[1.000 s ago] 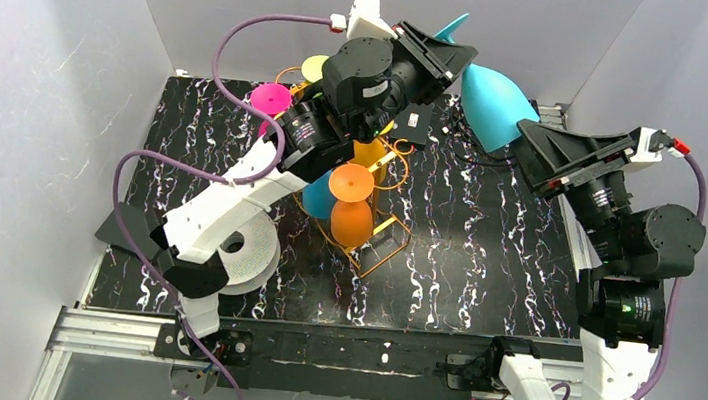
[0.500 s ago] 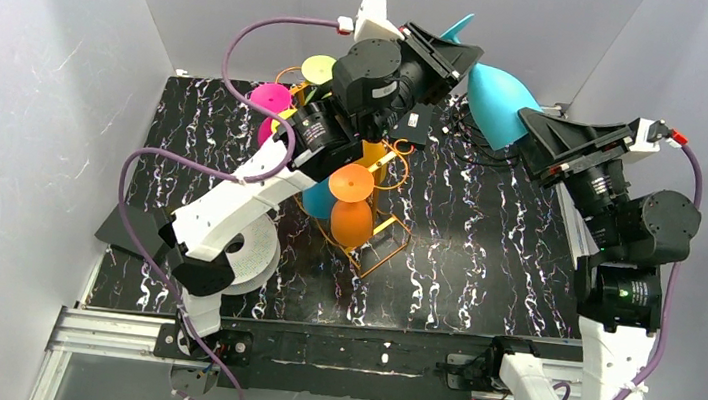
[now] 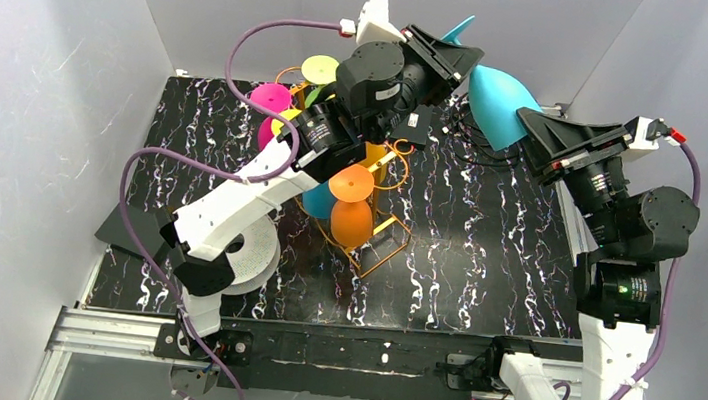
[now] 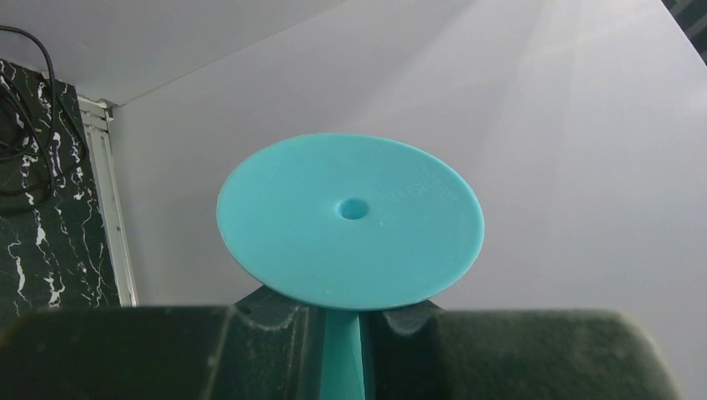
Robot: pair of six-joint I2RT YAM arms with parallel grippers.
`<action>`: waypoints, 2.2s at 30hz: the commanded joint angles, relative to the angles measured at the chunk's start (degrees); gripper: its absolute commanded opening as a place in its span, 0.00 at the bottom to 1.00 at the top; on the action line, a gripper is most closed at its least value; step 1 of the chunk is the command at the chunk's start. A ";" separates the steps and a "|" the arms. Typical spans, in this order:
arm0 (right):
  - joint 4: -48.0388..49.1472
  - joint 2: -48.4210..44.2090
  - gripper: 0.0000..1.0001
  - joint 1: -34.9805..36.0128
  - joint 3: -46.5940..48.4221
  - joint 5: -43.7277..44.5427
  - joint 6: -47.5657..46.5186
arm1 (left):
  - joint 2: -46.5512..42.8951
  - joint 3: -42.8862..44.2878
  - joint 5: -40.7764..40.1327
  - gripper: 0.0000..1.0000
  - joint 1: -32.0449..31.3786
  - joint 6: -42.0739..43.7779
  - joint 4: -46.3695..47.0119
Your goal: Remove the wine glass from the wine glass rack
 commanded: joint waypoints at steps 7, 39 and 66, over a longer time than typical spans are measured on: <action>3.67 -0.14 0.01 0.16 1.45 0.89 0.61 | -3.23 -1.44 -3.28 0.00 0.14 -0.52 5.17; -20.62 12.03 0.01 0.13 23.53 1.18 -23.63 | -31.94 -20.25 8.09 0.98 18.07 13.10 -21.24; -76.70 31.55 0.01 0.62 48.31 13.91 -60.84 | -39.21 -10.32 18.16 0.98 19.07 50.29 -55.66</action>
